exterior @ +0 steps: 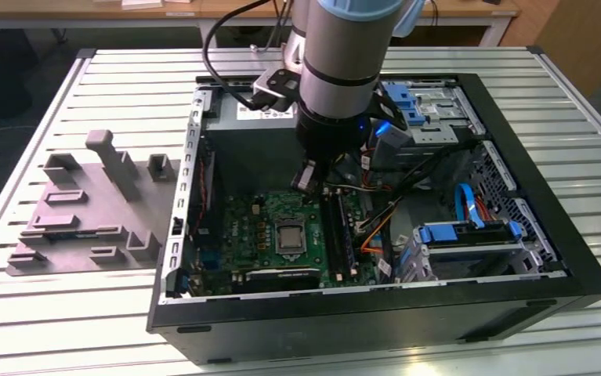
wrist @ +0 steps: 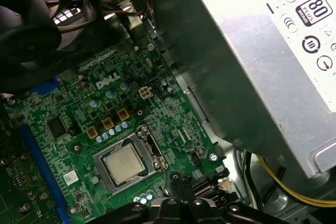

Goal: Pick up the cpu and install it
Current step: 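Install the first cpu locking lever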

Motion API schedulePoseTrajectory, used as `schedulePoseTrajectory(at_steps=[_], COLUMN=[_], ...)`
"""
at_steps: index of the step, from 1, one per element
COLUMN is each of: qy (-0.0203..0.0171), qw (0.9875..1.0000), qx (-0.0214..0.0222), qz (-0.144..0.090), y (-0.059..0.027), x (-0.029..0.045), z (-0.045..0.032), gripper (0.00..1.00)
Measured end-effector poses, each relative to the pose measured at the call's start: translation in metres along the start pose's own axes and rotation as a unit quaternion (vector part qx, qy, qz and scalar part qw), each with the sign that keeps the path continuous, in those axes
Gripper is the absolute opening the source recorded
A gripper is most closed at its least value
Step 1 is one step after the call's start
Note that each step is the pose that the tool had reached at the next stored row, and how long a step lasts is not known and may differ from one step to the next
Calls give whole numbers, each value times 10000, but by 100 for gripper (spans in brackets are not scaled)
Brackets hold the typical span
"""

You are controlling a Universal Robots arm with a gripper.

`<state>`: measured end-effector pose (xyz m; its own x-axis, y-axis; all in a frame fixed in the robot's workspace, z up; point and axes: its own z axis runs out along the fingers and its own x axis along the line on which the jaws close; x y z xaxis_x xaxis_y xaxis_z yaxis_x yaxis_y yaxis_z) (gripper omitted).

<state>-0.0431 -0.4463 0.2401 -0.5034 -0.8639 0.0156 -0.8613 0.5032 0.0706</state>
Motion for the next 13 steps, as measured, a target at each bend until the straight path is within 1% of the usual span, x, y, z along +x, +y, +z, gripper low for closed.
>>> schedulePoseTrajectory(at_steps=[11, 13], qy=[5, 1], qw=[10000, 10000], qx=[3, 0], qz=[-1, -1], y=[0, 0], x=[1, 1], z=[0, 3], gripper=[11, 11])
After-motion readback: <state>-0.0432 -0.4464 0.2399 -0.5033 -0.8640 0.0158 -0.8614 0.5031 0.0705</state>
